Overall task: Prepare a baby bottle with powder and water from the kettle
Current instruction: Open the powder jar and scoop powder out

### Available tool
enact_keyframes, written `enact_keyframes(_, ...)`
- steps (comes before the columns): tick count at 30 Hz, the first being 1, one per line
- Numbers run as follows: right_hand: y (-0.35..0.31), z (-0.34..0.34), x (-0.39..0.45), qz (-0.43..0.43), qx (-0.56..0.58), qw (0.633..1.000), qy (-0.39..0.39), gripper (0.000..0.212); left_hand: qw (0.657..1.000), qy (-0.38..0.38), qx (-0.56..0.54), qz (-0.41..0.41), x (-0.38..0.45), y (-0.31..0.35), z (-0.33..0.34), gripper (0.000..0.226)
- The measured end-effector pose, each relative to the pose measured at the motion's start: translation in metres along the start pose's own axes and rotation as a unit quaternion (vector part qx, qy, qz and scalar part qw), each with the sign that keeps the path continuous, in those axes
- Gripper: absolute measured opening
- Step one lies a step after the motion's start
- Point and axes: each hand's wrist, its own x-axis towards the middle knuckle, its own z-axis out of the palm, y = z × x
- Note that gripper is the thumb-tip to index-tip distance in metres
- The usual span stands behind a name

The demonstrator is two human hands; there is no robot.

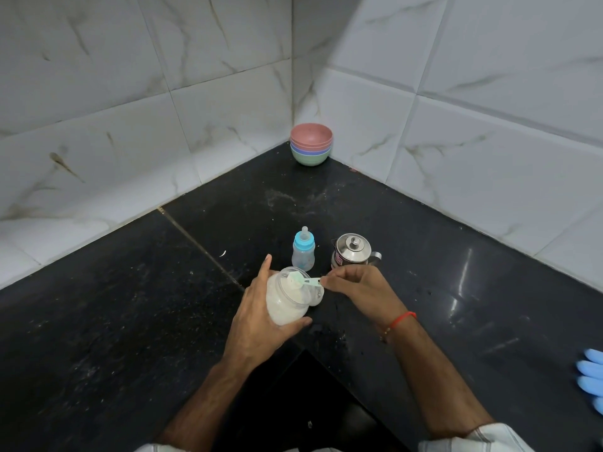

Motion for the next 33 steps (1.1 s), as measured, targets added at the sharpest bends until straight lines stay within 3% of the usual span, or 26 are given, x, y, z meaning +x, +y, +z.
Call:
enact_keyframes(7,0.011,-0.004,0.003,0.076,0.072,0.994,0.013,0.011,1.000,0.009,-0.018,-0.016,0.002,-0.007,0.003,0.134)
enact_keyframes(11,0.022,-0.002,0.011,0.063,0.118,0.989,0.067,0.018,0.993,0.080,-0.055,-0.064,0.005,-0.015,0.004,0.129)
enact_keyframes(13,0.032,0.002,0.017,0.023,0.086,0.990,0.114,0.023,0.986,0.116,-0.054,-0.102,0.009,-0.018,0.001,0.125)
enact_keyframes(16,0.051,0.008,0.021,-0.054,-0.057,0.981,0.179,0.018,0.975,0.143,-0.056,-0.159,0.016,-0.023,-0.007,0.124)
enact_keyframes(19,0.070,0.014,0.019,-0.142,-0.242,0.939,0.199,0.013,0.965,0.160,-0.070,-0.194,0.022,-0.028,-0.017,0.125)
enact_keyframes(23,0.089,0.018,0.020,-0.231,-0.395,0.864,0.208,0.008,0.963,0.168,-0.071,-0.200,0.024,-0.031,-0.021,0.124)
enact_keyframes(29,0.103,0.020,0.025,-0.318,-0.490,0.773,0.247,0.028,0.965,0.157,-0.063,-0.199,0.024,-0.030,-0.021,0.124)
enact_keyframes(33,0.105,0.020,0.023,-0.347,-0.480,0.760,0.268,0.017,0.969,0.148,-0.060,-0.191,0.023,-0.029,-0.021,0.123)
